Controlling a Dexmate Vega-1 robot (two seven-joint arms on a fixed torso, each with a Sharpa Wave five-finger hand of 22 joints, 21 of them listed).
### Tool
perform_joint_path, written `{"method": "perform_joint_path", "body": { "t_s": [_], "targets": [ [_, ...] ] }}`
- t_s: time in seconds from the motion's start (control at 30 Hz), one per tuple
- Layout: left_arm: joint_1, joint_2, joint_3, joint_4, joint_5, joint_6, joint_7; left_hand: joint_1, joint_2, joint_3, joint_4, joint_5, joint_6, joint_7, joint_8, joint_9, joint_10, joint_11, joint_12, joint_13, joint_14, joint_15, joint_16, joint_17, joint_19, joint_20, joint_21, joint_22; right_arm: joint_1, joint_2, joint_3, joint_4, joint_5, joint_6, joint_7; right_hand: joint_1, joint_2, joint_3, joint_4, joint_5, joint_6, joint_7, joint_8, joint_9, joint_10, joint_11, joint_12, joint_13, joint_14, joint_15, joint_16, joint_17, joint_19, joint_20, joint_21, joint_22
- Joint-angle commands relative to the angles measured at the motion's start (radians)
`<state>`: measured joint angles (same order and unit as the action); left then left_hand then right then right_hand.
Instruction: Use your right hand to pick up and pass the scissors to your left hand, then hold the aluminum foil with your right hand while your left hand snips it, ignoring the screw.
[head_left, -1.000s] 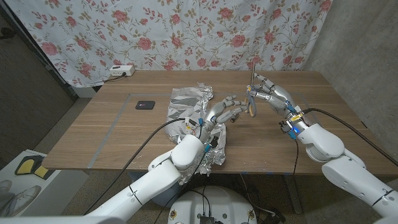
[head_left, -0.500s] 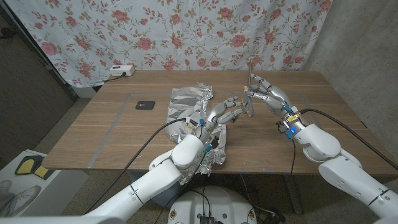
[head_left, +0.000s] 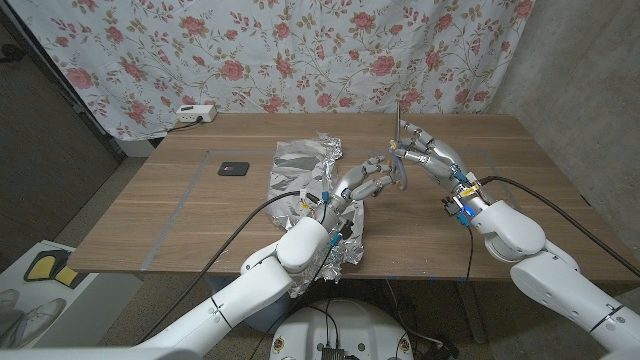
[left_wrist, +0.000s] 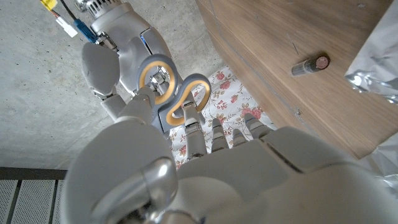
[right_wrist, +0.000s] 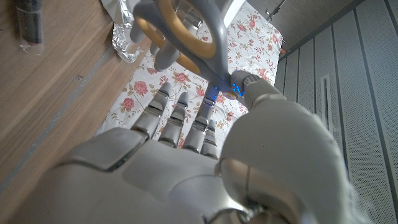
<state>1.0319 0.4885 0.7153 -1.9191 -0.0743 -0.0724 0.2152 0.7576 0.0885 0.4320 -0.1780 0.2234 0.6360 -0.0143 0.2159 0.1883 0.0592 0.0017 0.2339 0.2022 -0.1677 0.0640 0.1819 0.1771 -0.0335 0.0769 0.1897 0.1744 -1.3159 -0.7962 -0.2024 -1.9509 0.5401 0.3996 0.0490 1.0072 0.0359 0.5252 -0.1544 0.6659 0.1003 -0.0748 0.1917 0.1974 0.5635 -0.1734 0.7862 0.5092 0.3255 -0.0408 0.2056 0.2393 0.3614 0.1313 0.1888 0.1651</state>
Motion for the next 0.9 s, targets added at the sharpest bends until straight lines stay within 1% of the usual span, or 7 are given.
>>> {"method": "perform_joint_path", "body": {
  "t_s": [0.03,0.1,0.17,0.33,0.53,0.57,0.9],
  "targets": [
    [0.000,-0.013,0.007,0.020,-0.005,-0.016,0.000,0.045,0.021,0.028,-0.004,0.022,0.026,0.003,0.005,0.006,0.011,-0.005,0.010,0.004,0.004,0.000,0.007,0.000,0.014,0.009,0.011,0.002,0.007,-0.002,-0.010,-0.006,0.010,-0.001,0.010,0.006,0.015,-0.006,-0.001,0.006,0.008,0.002,0.002,0.003,0.009,-0.006,0.049,0.028,0.013,-0.165,0.008,0.005,0.011,0.024,0.007,0.003],
    [0.000,-0.016,0.008,0.023,-0.001,-0.018,0.004,0.060,0.027,0.036,-0.006,0.027,0.037,0.001,0.008,0.006,0.016,-0.007,0.011,0.004,0.009,-0.002,0.008,0.000,0.017,0.010,0.011,0.002,0.007,-0.002,-0.010,-0.007,0.010,-0.002,0.008,0.006,0.014,-0.006,-0.001,0.007,0.007,0.000,0.002,0.003,0.009,-0.011,0.049,0.028,0.012,-0.165,0.007,0.005,0.011,0.024,0.006,0.003],
    [0.002,-0.019,0.009,0.027,0.003,-0.020,0.010,0.070,0.028,0.041,-0.007,0.030,0.045,0.002,0.010,0.006,0.021,-0.013,0.013,0.004,0.015,-0.006,0.009,-0.001,0.022,0.008,0.012,0.002,0.005,0.000,-0.010,-0.007,0.009,0.000,0.005,0.005,0.013,-0.007,-0.001,0.007,0.008,0.000,0.002,0.003,0.010,-0.008,0.050,0.028,0.010,-0.164,0.006,0.005,0.009,0.025,0.005,0.003],
    [0.004,-0.026,0.012,0.030,0.019,-0.024,0.026,0.081,0.026,0.044,-0.007,0.032,0.054,0.002,0.011,0.007,0.030,-0.015,0.016,0.004,0.024,-0.007,0.011,-0.001,0.032,0.008,0.015,0.002,0.005,0.008,-0.015,-0.005,0.008,0.004,-0.001,0.005,0.013,-0.007,0.000,0.008,0.008,-0.001,0.002,0.003,0.008,-0.009,0.051,0.029,0.007,-0.163,0.004,0.005,0.008,0.021,0.004,0.003],
    [0.001,-0.033,0.018,0.038,0.026,-0.031,0.026,0.083,0.019,0.041,-0.005,0.032,0.057,0.003,0.009,0.006,0.035,-0.016,0.017,0.004,0.030,-0.010,0.012,-0.001,0.037,0.004,0.015,0.001,0.010,0.010,-0.028,-0.001,0.007,0.001,0.005,0.004,0.013,-0.007,0.000,0.009,0.009,-0.001,0.002,0.003,0.013,-0.008,0.054,0.026,0.005,-0.162,0.003,0.006,0.006,0.020,0.002,0.003],
    [0.001,-0.034,0.018,0.039,0.026,-0.031,0.027,0.083,0.018,0.041,-0.004,0.032,0.057,0.003,0.009,0.006,0.034,-0.017,0.016,0.004,0.030,-0.011,0.012,-0.001,0.037,0.004,0.015,0.001,0.012,0.009,-0.031,0.001,0.007,0.003,0.010,0.002,0.012,-0.007,0.001,0.010,0.009,0.000,0.002,0.003,0.011,-0.014,0.053,0.027,0.005,-0.160,0.003,0.006,0.006,0.019,0.002,0.003],
    [0.001,-0.041,0.021,0.043,0.034,-0.033,0.031,0.077,0.003,0.031,0.002,0.028,0.051,-0.001,0.002,0.006,0.033,-0.015,0.014,0.004,0.031,-0.009,0.009,-0.001,0.037,0.004,0.013,0.001,0.014,0.014,-0.044,-0.002,0.006,0.002,0.004,-0.001,0.012,-0.008,0.002,0.011,0.010,-0.001,0.003,0.003,0.007,-0.011,0.054,0.026,0.004,-0.163,0.003,0.007,0.001,0.018,-0.001,0.004]
  ]
}}
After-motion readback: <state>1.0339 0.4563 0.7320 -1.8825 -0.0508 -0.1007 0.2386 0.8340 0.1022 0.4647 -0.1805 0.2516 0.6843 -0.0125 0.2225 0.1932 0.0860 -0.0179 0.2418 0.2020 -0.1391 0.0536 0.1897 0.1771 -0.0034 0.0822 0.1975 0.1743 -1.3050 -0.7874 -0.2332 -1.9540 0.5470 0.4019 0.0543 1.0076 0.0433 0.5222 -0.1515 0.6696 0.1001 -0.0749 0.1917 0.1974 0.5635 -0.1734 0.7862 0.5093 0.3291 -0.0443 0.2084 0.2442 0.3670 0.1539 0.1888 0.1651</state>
